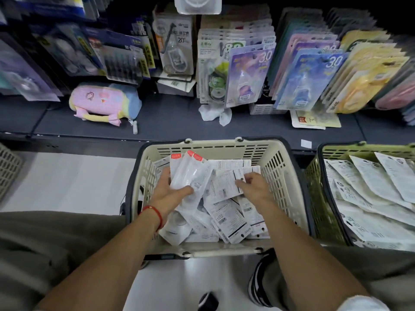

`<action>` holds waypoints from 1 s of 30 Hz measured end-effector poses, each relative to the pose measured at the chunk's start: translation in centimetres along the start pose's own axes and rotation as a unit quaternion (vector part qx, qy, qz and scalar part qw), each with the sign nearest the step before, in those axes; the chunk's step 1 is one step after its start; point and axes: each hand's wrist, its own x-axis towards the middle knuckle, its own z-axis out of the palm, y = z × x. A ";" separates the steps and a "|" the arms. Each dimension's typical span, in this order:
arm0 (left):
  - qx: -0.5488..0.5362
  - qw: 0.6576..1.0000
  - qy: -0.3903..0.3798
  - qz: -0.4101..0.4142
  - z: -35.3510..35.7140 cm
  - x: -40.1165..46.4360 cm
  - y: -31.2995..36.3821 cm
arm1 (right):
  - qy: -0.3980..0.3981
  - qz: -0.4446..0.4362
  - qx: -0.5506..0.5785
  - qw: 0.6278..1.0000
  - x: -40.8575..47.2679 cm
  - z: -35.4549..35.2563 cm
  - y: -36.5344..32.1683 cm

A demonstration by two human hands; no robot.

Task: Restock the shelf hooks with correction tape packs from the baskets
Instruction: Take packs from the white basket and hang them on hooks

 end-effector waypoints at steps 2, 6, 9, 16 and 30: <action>0.056 0.995 0.008 0.082 0.7 -0.1 1.4 | -0.026 -0.012 0.081 0.996 -0.8 -0.9 -1.9; 0.086 0.982 -0.041 0.163 2.8 -0.8 3.8 | -0.049 -0.083 0.155 0.983 -3.3 -3.5 -6.6; 0.047 0.978 -0.103 0.178 3.9 -1.6 5.1 | -0.085 -0.090 0.240 0.963 -5.3 -5.1 -9.2; -0.159 0.968 -0.164 0.107 4.9 -3.4 6.0 | -0.136 -0.091 0.317 0.934 -7.4 -7.1 -12.3; -0.257 0.922 -0.230 0.179 5.6 -3.0 23.6 | 0.159 -0.299 0.055 0.939 -8.2 -14.2 -25.7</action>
